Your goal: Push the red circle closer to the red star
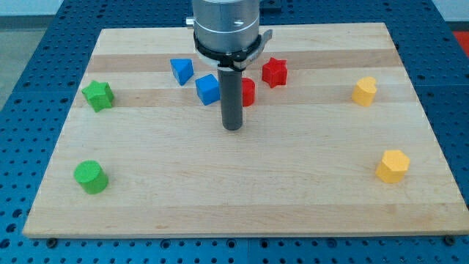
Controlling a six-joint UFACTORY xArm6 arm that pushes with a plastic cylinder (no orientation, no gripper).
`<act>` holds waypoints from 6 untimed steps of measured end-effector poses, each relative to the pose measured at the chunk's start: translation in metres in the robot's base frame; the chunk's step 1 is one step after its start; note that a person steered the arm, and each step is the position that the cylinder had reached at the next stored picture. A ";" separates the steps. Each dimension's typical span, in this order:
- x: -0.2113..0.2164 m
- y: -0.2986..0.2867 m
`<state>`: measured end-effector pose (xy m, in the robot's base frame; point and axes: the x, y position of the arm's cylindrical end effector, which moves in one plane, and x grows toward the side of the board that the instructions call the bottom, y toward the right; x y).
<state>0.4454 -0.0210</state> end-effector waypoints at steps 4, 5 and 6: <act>-0.025 0.004; -0.025 0.004; -0.026 0.007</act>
<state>0.4191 -0.0137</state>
